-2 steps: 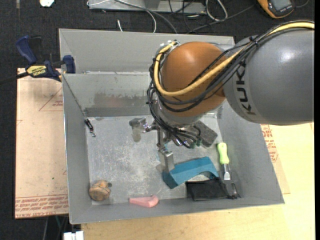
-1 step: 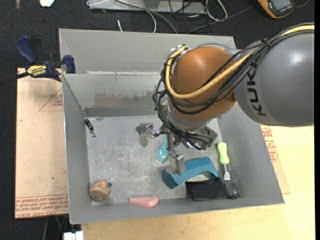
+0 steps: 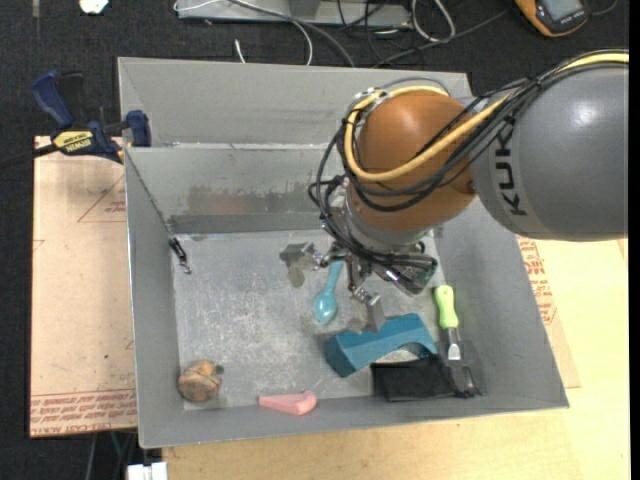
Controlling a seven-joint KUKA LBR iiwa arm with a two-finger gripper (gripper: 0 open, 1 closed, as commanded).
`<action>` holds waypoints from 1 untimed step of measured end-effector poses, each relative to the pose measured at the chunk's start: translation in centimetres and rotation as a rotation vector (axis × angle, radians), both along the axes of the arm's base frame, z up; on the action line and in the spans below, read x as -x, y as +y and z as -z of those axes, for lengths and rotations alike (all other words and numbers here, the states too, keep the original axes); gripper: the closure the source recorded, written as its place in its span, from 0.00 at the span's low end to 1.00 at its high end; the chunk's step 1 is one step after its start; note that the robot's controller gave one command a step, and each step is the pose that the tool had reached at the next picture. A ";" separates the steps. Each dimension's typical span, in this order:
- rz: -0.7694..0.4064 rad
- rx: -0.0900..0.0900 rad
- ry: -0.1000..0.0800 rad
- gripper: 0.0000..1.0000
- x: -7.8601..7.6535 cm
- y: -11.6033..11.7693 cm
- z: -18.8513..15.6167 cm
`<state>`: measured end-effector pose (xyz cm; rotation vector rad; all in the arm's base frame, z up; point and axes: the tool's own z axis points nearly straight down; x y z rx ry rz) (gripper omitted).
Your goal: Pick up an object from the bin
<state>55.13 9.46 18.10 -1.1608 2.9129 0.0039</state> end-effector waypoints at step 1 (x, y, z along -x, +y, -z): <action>0.185 -0.001 0.002 0.00 -0.2 -0.8 0.2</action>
Offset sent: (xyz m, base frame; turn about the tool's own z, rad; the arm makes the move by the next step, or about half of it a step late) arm -0.0032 -0.0421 0.1079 0.3247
